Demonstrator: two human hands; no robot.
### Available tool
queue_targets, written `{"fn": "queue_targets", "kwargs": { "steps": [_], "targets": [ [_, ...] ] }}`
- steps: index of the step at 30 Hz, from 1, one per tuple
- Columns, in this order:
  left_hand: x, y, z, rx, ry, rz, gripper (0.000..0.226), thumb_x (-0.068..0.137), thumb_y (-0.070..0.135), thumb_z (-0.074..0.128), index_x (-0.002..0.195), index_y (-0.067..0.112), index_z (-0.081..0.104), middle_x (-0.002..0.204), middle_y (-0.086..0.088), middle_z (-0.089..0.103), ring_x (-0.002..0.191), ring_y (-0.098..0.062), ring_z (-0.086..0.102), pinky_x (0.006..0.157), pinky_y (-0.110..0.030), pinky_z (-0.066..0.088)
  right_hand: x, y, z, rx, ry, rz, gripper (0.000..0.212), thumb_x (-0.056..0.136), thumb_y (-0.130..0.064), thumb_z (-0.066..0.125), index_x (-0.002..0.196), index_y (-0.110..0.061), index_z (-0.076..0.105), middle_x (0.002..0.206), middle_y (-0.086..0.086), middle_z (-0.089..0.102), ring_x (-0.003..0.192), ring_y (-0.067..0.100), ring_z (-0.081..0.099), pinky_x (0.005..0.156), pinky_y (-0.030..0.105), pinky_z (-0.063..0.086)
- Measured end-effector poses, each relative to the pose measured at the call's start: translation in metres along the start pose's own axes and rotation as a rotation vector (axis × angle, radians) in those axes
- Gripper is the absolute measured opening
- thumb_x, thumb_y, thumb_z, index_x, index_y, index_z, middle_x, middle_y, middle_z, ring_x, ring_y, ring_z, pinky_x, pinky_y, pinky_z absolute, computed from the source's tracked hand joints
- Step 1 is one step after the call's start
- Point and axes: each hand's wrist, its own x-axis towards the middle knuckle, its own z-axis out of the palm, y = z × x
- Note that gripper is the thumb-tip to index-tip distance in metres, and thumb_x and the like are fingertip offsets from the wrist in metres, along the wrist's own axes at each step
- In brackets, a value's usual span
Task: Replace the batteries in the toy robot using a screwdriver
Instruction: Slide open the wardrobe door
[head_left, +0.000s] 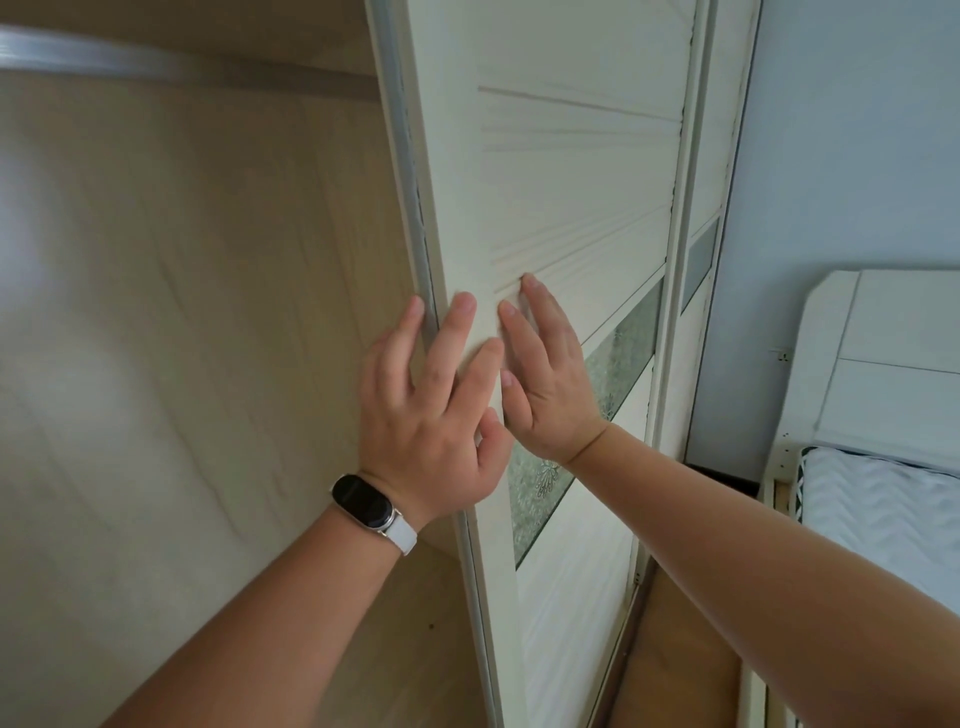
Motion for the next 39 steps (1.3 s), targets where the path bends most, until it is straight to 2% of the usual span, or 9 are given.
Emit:
{"fn": "queue_targets", "kwargs": {
  "steps": [4, 8, 13, 16, 20, 25, 31, 39],
  "targets": [
    [0.002, 0.005, -0.001, -0.021, -0.026, -0.011, 0.04, 0.083, 0.02, 0.055, 0.116, 0.006, 0.071, 0.15, -0.012, 0.036, 0.137, -0.043, 0.034, 0.107, -0.056, 0.041, 0.003, -0.001, -0.012, -0.024, -0.052, 0.004, 0.047, 0.103, -0.033, 0.031, 0.14, -0.005, 0.038, 0.145, 0.037, 0.037, 0.135, 0.048, 0.042, 0.107, 0.057, 0.039],
    [-0.001, 0.001, -0.013, -0.156, -0.104, 0.011, 0.048, 0.083, 0.015, 0.055, 0.131, 0.009, 0.052, 0.155, -0.015, 0.031, 0.144, -0.046, 0.028, 0.119, -0.051, 0.029, 0.001, -0.01, -0.032, -0.029, -0.139, 0.055, 0.047, 0.1, -0.023, 0.045, 0.141, 0.0, 0.046, 0.148, 0.03, 0.039, 0.137, 0.041, 0.042, 0.11, 0.051, 0.039],
    [-0.019, -0.014, -0.047, -0.285, -0.247, -0.008, 0.061, 0.088, 0.021, 0.059, 0.145, 0.01, 0.037, 0.159, -0.017, 0.031, 0.148, -0.039, 0.029, 0.118, -0.05, 0.03, 0.0, -0.039, -0.054, -0.067, -0.207, 0.072, 0.049, 0.098, -0.024, 0.05, 0.136, 0.007, 0.052, 0.143, 0.024, 0.05, 0.132, 0.036, 0.048, 0.111, 0.044, 0.039],
    [-0.035, -0.026, -0.073, -0.232, -0.361, -0.046, 0.057, 0.093, 0.03, 0.055, 0.145, 0.012, 0.042, 0.158, -0.015, 0.037, 0.147, -0.036, 0.033, 0.116, -0.054, 0.032, -0.004, -0.068, -0.065, -0.098, -0.169, 0.087, 0.049, 0.097, -0.025, 0.049, 0.133, 0.008, 0.054, 0.137, 0.026, 0.054, 0.128, 0.036, 0.051, 0.109, 0.039, 0.041],
    [-0.065, -0.038, -0.113, -0.187, -0.498, -0.123, 0.053, 0.095, 0.039, 0.05, 0.141, 0.014, 0.05, 0.156, -0.011, 0.041, 0.146, -0.034, 0.036, 0.112, -0.054, 0.035, -0.012, -0.108, -0.076, -0.128, -0.207, 0.059, 0.05, 0.097, -0.03, 0.048, 0.132, 0.005, 0.057, 0.136, 0.024, 0.056, 0.125, 0.038, 0.054, 0.102, 0.044, 0.047],
    [-0.102, -0.048, -0.158, -0.173, -0.618, -0.219, 0.051, 0.094, 0.043, 0.051, 0.137, 0.017, 0.054, 0.153, -0.009, 0.045, 0.143, -0.032, 0.04, 0.108, -0.054, 0.04, -0.029, -0.157, -0.072, -0.16, -0.393, 0.025, 0.055, 0.1, -0.042, 0.041, 0.134, -0.003, 0.058, 0.137, 0.021, 0.056, 0.124, 0.039, 0.054, 0.094, 0.053, 0.049],
    [-0.152, -0.057, -0.2, -0.133, -0.717, -0.36, 0.053, 0.094, 0.047, 0.048, 0.138, 0.018, 0.055, 0.153, -0.008, 0.046, 0.142, -0.031, 0.041, 0.11, -0.055, 0.038, -0.06, -0.206, -0.049, -0.188, -0.68, 0.091, 0.064, 0.1, -0.054, 0.03, 0.138, -0.01, 0.055, 0.141, 0.017, 0.054, 0.128, 0.038, 0.051, 0.1, 0.051, 0.046],
    [-0.225, -0.062, -0.242, -0.055, -0.879, -0.563, 0.055, 0.093, 0.048, 0.045, 0.136, 0.017, 0.059, 0.151, -0.01, 0.049, 0.141, -0.033, 0.043, 0.111, -0.058, 0.037, -0.111, -0.252, 0.002, -0.162, -0.938, 0.084, 0.059, 0.099, -0.058, 0.031, 0.144, -0.022, 0.046, 0.146, 0.007, 0.049, 0.131, 0.033, 0.046, 0.101, 0.049, 0.043]
  ]
}}
